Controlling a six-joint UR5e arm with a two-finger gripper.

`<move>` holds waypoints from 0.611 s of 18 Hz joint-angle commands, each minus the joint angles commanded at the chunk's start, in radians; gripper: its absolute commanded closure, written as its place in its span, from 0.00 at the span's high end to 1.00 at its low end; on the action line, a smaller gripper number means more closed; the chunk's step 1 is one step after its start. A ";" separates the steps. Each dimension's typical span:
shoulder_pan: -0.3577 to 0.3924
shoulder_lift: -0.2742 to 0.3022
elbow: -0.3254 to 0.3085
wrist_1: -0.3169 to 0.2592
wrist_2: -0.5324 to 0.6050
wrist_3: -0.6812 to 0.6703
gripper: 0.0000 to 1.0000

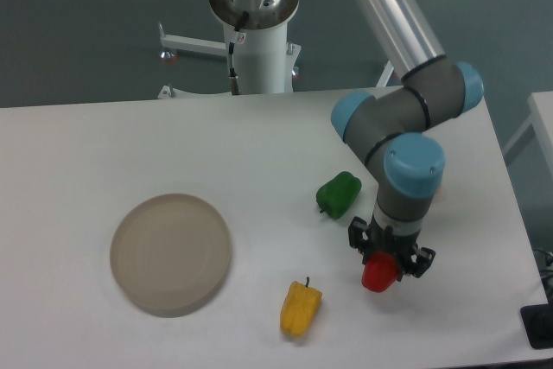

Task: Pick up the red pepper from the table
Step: 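Lift the red bell pepper up off the table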

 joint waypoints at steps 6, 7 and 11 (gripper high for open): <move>0.002 0.083 -0.028 -0.051 -0.006 0.138 0.56; 0.000 0.094 -0.031 -0.051 -0.020 0.141 0.56; -0.002 0.095 -0.029 -0.051 -0.031 0.143 0.56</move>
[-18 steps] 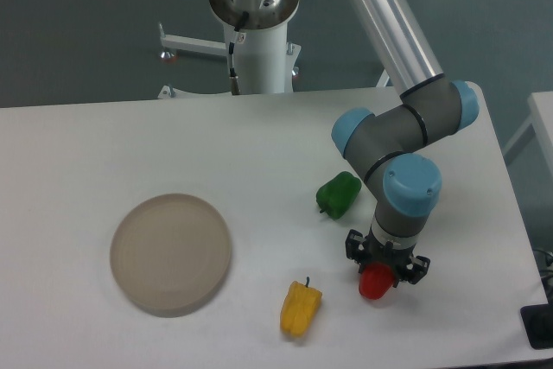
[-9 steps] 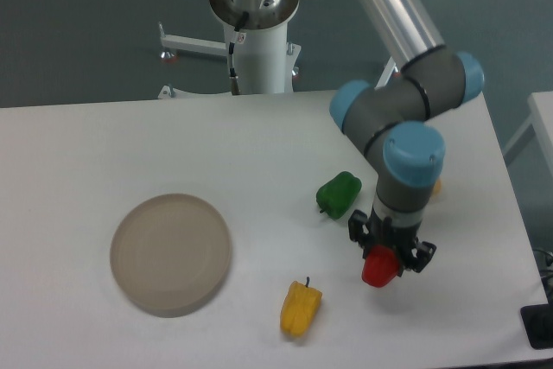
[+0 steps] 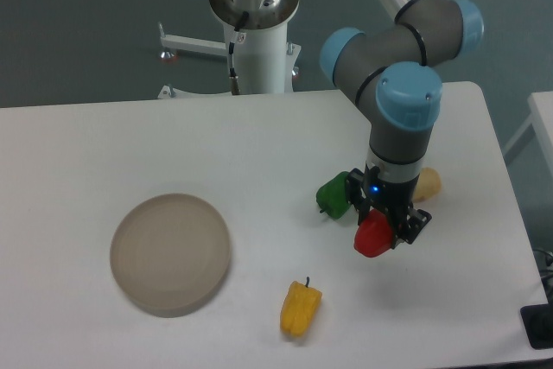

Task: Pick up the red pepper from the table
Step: 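Lift the red bell pepper up off the table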

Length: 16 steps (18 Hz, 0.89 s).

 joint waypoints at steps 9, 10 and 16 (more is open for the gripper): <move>-0.005 0.000 -0.006 0.003 0.002 -0.002 0.56; -0.005 0.000 -0.006 0.003 0.002 -0.002 0.56; -0.009 0.000 -0.008 0.003 0.006 -0.002 0.56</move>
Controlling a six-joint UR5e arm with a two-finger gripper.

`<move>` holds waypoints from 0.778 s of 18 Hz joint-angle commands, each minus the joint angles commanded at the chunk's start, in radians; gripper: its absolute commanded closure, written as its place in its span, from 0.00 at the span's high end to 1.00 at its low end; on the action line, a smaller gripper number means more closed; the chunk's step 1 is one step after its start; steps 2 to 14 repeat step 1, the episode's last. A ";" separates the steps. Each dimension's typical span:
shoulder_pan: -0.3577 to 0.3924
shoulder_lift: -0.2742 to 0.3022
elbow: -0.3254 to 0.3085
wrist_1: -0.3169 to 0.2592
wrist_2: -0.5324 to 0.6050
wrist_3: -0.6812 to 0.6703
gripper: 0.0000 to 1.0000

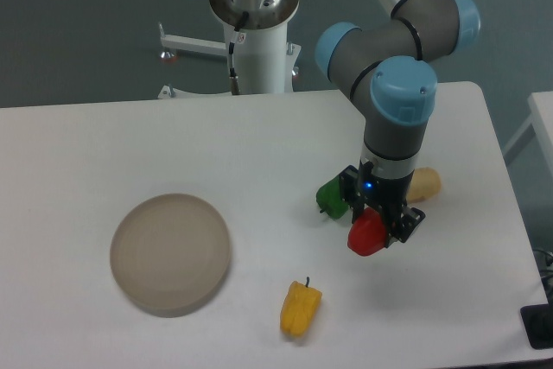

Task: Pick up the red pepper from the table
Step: 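Lift the red bell pepper up off the table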

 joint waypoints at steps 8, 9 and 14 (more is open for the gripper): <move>0.002 0.000 -0.005 0.002 0.002 0.000 0.56; 0.002 0.000 -0.005 0.002 0.002 0.000 0.56; 0.002 0.000 -0.005 0.002 0.002 0.000 0.56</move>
